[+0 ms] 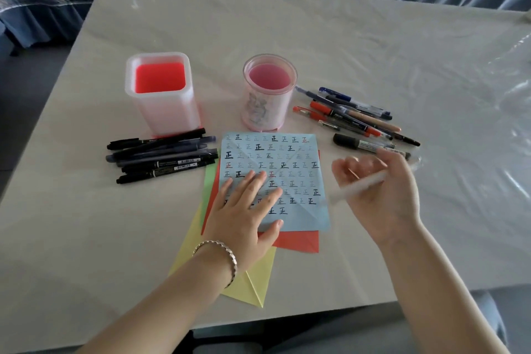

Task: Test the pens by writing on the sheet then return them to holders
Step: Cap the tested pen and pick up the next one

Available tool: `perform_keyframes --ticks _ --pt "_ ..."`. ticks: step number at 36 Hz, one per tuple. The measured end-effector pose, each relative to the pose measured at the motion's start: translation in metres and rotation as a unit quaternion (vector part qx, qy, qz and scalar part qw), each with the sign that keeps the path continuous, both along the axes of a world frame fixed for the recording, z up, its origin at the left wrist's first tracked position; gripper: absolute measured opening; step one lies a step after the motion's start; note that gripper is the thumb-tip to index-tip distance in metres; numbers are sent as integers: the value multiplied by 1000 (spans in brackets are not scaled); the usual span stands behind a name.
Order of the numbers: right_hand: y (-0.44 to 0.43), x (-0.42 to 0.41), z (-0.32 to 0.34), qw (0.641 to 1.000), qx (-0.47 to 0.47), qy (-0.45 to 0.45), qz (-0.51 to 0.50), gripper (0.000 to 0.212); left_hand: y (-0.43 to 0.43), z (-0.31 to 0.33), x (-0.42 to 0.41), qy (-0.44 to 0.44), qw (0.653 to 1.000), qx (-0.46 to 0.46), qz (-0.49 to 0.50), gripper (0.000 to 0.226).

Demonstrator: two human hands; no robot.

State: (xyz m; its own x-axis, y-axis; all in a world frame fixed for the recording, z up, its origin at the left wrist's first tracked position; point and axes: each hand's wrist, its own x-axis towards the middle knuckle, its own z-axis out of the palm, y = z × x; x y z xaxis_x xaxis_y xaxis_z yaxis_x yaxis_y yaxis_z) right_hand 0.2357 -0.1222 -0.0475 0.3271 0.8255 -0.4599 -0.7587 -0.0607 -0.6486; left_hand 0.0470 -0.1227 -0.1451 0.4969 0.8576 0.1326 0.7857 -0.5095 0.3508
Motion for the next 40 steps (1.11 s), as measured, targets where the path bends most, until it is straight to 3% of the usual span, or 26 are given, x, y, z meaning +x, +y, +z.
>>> perform_keyframes --ticks 5,7,10,12,15,19,25,32,40 --pt "-12 1 -5 985 -32 -131 103 71 0 0 1 0 1000 -19 14 51" --pt "-18 -3 -11 976 -25 -180 119 57 0 -1 1 -6 1000 -25 17 51" --pt "-28 -11 -23 955 -37 -280 93 15 0 -1 2 -3 1000 -18 19 51" --pt "-32 -15 -31 938 -68 -337 36 26 0 -1 3 -12 1000 -10 22 50" --pt "-32 -19 -36 937 -58 -343 -29 26 1 -2 3 -18 1000 0 24 50" --pt "-25 -28 -44 925 -30 -378 15 7 0 0 4 -8 1000 4 26 50" --pt "-16 -42 -53 899 6 -431 75 10 0 1 4 20 999 -9 29 49" --pt "-21 -47 -72 850 -76 -521 -19 43 1 4 4 23 998 -35 38 54" --pt "-22 -46 -78 825 -78 -559 -28 37 0 3 5 20 999 -21 33 53"
